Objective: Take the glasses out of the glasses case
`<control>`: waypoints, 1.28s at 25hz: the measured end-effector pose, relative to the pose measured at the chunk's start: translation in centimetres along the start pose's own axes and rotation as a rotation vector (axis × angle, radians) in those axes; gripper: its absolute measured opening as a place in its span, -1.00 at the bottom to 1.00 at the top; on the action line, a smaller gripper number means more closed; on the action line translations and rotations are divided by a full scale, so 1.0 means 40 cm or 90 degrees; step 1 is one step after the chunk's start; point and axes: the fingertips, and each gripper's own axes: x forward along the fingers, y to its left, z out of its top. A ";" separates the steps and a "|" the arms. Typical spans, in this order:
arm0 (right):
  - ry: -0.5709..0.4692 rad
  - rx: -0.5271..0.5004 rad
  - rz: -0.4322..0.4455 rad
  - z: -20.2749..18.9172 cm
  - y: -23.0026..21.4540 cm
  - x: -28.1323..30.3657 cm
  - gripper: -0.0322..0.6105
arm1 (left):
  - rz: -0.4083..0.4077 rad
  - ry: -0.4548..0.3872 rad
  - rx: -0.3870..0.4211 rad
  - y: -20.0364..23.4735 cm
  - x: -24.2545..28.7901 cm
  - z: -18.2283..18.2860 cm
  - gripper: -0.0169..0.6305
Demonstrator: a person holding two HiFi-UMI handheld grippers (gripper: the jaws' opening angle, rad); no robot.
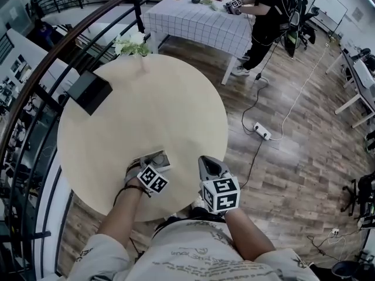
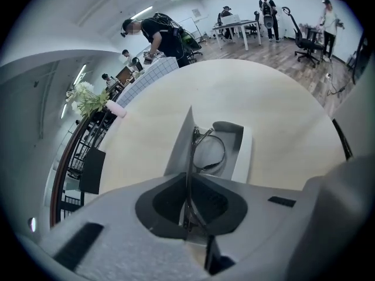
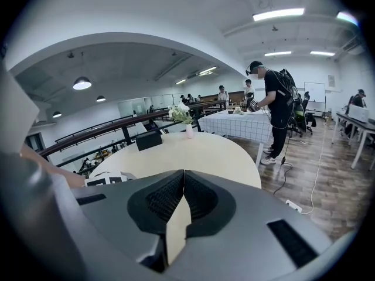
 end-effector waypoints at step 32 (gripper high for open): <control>-0.039 -0.064 0.119 0.076 0.143 0.059 -0.85 | 0.052 -0.156 -0.220 0.106 -0.320 0.090 -0.85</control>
